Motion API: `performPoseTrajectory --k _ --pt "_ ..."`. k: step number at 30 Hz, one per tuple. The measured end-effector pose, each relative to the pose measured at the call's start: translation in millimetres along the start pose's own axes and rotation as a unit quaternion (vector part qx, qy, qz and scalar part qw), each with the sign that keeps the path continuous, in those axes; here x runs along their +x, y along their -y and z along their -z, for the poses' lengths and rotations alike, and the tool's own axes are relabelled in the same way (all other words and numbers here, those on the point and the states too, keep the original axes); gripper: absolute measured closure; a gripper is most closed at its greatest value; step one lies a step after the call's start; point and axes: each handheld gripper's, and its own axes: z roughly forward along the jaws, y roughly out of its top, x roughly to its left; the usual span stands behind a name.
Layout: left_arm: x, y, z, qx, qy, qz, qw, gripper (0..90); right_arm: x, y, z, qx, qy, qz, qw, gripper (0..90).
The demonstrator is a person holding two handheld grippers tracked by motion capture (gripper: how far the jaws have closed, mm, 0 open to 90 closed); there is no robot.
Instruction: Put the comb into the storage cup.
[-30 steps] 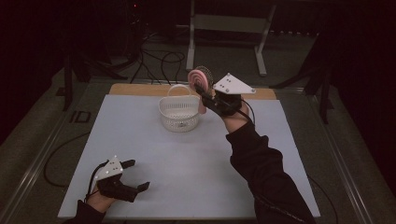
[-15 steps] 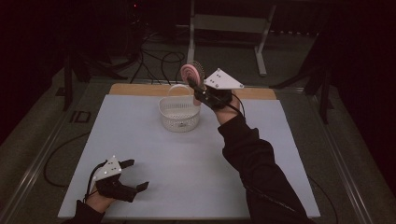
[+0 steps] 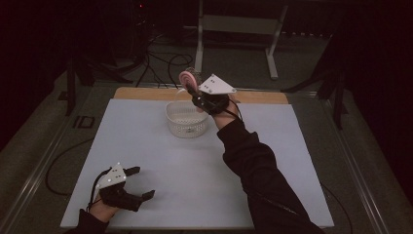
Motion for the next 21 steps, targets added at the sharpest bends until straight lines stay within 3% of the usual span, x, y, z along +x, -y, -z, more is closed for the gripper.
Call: performPoseTrajectory --k 4,12,21 --pt "0.3 0.0 0.5 -0.001 0.000 0.001 1.0000 0.1 7.5 8.9 -10.9 0.015 0.001 0.017 0.9997 64.1" --pt "0.8 0.4 0.9 -0.004 0.003 0.001 1.0000 0.1 12.6 19.2 -22.2 0.029 0.000 0.019 0.9994 64.1" --pt "1.0 0.4 1.2 -0.003 0.003 0.001 1.0000 0.1 23.4 32.6 -37.6 0.051 0.011 0.051 0.9974 64.1"
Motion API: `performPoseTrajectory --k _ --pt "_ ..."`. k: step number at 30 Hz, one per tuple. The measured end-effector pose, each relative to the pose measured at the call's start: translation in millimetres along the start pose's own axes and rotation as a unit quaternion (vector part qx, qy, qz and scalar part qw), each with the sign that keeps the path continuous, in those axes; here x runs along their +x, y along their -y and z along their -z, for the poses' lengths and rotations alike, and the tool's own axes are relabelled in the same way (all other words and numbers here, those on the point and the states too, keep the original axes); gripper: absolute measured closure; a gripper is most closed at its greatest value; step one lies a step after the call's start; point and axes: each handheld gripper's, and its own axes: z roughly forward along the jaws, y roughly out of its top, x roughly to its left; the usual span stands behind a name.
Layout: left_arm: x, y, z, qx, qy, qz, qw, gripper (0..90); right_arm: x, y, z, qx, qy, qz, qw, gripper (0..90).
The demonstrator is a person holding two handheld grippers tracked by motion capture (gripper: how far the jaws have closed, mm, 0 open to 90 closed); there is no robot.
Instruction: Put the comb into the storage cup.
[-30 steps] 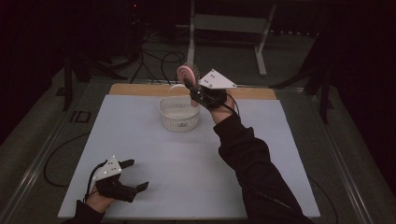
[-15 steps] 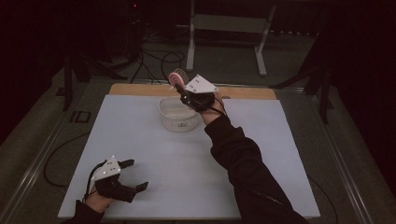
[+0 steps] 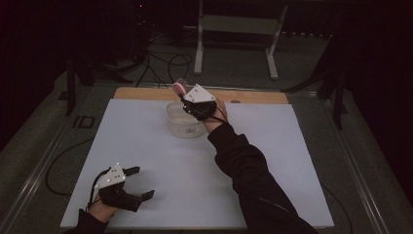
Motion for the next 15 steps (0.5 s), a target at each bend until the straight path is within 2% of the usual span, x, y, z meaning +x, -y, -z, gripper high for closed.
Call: performPoseTrajectory --k 6,15 --pt "0.3 0.2 0.2 0.000 0.000 -0.001 1.0000 0.1 5.0 5.7 -8.4 0.010 -0.003 0.007 0.9999 64.1" --pt "0.3 0.4 0.2 0.000 0.001 0.002 1.0000 0.1 18.2 10.3 -17.6 0.022 0.001 0.047 0.9987 64.1"
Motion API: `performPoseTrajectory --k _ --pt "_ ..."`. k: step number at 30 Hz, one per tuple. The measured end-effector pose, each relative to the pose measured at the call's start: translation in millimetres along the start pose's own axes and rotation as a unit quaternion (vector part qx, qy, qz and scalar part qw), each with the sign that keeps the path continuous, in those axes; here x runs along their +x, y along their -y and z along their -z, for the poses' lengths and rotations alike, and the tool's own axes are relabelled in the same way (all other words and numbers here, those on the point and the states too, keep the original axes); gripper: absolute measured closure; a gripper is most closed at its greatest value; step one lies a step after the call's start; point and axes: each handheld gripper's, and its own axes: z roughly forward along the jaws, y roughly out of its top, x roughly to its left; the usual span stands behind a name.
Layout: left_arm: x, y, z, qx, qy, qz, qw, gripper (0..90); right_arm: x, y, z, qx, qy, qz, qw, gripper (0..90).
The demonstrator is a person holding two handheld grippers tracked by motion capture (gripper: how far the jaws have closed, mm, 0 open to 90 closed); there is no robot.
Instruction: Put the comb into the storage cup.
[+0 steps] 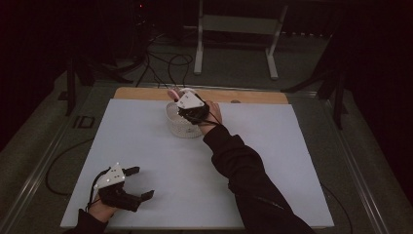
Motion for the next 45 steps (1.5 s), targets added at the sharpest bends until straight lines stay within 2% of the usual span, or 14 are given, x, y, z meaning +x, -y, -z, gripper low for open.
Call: performPoseTrajectory --k 4,11,18,22,30,36,45 --pt "0.4 0.2 0.3 0.000 0.001 -0.001 1.0000 0.1 5.7 2.1 -4.5 0.005 -0.003 0.013 0.9999 64.1" --pt "0.5 0.2 0.7 0.000 0.000 0.000 1.0000 0.1 13.0 8.1 -10.9 0.015 -0.009 0.011 0.9998 64.1" --pt "0.6 0.4 0.6 0.001 0.000 -0.001 1.0000 0.1 17.3 9.0 -12.3 0.017 -0.010 0.013 0.9997 64.0" --pt "0.6 0.5 0.5 0.002 0.000 -0.001 1.0000 0.1 20.6 9.3 -12.4 0.014 -0.014 0.025 0.9995 63.9" --pt "0.4 0.5 0.6 0.002 0.000 -0.003 1.0000 0.1 27.3 9.4 -12.5 0.015 -0.016 0.034 0.9992 63.3" --pt "0.1 0.6 0.5 0.002 -0.001 -0.003 1.0000 0.1 31.1 10.1 -12.2 0.012 -0.032 0.022 0.9992 61.0" --pt "-0.1 0.5 0.6 0.002 0.000 -0.003 1.0000 0.1 36.3 12.2 -11.1 0.009 -0.043 0.022 0.9988 59.4"
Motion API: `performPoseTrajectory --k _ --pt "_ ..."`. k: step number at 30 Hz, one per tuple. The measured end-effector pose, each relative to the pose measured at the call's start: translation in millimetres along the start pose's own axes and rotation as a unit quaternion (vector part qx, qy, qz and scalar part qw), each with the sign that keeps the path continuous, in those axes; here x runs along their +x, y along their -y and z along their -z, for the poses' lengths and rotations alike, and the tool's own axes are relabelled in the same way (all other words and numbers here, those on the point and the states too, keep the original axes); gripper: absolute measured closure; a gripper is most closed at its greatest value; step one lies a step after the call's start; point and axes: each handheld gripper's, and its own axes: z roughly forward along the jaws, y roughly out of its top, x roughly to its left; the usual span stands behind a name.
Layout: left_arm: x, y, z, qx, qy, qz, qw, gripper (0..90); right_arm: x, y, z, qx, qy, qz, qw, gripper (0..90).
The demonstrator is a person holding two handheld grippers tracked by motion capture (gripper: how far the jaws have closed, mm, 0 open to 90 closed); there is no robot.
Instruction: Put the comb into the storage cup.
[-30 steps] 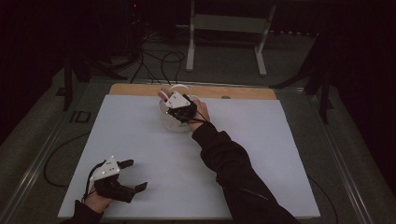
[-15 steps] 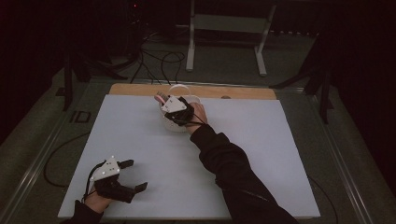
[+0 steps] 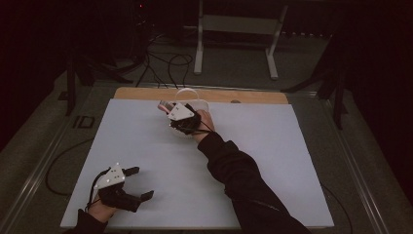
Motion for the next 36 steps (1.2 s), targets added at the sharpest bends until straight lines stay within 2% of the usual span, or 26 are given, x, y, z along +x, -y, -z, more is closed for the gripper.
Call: performPoseTrajectory --k 6,20,26,33,36 --pt "-0.1 0.0 -0.1 0.002 -0.001 -0.001 1.0000 0.1 5.6 0.9 1.2 0.001 0.003 0.008 1.0000 58.7" --pt "-0.7 0.0 -0.6 0.003 0.000 -0.003 1.0000 0.1 12.3 5.0 8.2 -0.010 0.000 -0.005 0.9999 54.4" --pt "-0.9 0.2 -1.1 0.004 0.000 -0.004 1.0000 0.1 12.7 7.0 11.0 -0.009 -0.005 -0.003 0.9999 51.9" --pt "-0.6 0.3 -1.0 0.003 0.000 -0.002 1.0000 0.1 11.9 5.8 9.4 0.004 -0.031 0.006 0.9995 34.9" --pt "-0.6 0.4 -1.1 0.005 0.000 -0.004 1.0000 0.1 10.1 6.0 8.5 0.002 -0.041 0.001 0.9992 27.0"
